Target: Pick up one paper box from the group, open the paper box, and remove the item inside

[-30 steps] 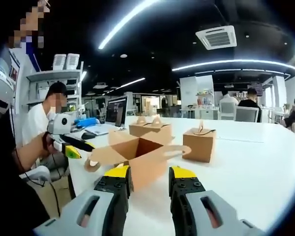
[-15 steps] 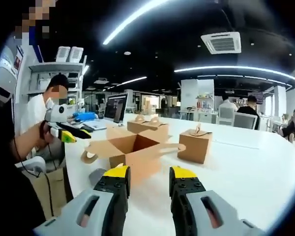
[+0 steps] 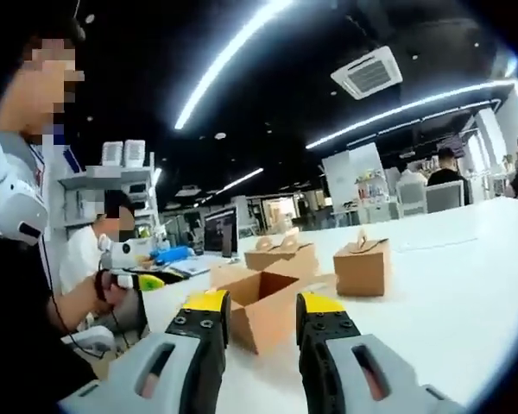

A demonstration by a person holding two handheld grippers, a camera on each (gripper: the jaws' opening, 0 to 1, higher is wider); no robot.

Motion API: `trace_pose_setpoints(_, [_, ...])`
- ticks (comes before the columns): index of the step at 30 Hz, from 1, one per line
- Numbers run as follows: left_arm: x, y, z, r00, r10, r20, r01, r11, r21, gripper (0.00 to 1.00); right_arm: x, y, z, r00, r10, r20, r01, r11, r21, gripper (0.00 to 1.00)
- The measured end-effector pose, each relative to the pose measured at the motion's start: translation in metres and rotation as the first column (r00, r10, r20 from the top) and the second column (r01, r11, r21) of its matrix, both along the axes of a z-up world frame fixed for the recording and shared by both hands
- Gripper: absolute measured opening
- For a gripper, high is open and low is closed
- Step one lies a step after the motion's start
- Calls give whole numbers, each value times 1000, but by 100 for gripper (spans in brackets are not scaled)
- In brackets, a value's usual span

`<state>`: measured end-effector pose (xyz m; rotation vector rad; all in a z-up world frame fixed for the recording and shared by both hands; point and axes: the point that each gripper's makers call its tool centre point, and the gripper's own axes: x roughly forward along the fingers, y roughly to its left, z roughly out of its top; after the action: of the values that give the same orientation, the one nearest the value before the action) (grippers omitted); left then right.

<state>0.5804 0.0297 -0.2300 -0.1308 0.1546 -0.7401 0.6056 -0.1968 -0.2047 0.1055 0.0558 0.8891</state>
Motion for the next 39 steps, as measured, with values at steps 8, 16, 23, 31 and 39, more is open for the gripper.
trace_pose_setpoints(8, [-5,-9,-14,1000,-19,-25,19,1000,6,39,0,6,-7,999,24,-28,-25,999,-34,32])
trace_pose_setpoints(16, [4,6,-2,998,49,46,-50,999,8,39,5,9,0,998,5,68,1,997,-80,34])
trace_pose_setpoints(23, [4,2,6,996,32,82,-33,999,16,39,8,1,1,998,-37,59,42,996,-82,34])
trace_pose_setpoints(31, [4,3,4,997,34,63,-33,999,-6,39,7,5,-1,998,-34,56,39,995,-88,34])
trace_pose_setpoints(39, [3,5,-3,998,50,32,-49,999,-14,39,9,6,-1,998,-25,61,32,993,-113,34])
